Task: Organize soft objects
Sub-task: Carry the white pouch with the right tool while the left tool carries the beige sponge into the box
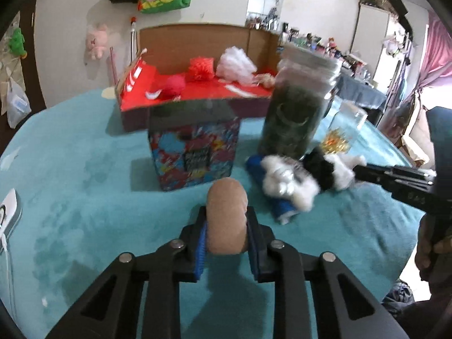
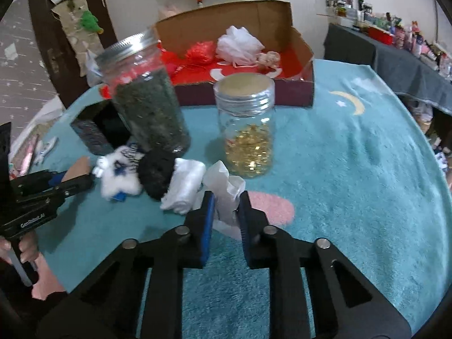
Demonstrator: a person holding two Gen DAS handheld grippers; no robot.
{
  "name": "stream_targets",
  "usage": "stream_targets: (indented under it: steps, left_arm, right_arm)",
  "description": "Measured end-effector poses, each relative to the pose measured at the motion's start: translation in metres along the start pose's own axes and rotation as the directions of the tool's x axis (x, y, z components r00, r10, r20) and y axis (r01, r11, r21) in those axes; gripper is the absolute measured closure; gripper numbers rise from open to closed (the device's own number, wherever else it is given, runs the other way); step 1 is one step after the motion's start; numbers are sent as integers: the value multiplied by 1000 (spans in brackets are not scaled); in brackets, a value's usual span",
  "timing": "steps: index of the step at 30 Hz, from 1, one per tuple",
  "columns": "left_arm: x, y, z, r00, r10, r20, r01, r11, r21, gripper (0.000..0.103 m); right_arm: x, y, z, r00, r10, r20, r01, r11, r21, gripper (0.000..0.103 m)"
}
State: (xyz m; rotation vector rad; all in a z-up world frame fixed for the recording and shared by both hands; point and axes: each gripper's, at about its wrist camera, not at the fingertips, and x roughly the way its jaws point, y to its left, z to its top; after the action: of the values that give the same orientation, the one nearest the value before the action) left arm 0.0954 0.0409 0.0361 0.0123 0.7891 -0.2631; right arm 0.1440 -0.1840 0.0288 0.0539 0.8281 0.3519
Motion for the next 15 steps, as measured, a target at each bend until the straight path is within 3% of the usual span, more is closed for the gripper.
stream_targets:
  steps: [7, 15]
  left_arm:
    - [-11, -21, 21, 997, -54, 55, 51, 997, 56, 78]
    - [0, -37, 36, 992, -120, 32, 117, 990, 78, 78]
  right_arm:
    - [-20, 9, 5, 998, 34, 54, -33, 999, -13, 93]
    - [-31, 25, 22, 991, 93, 97, -88, 995, -52, 93]
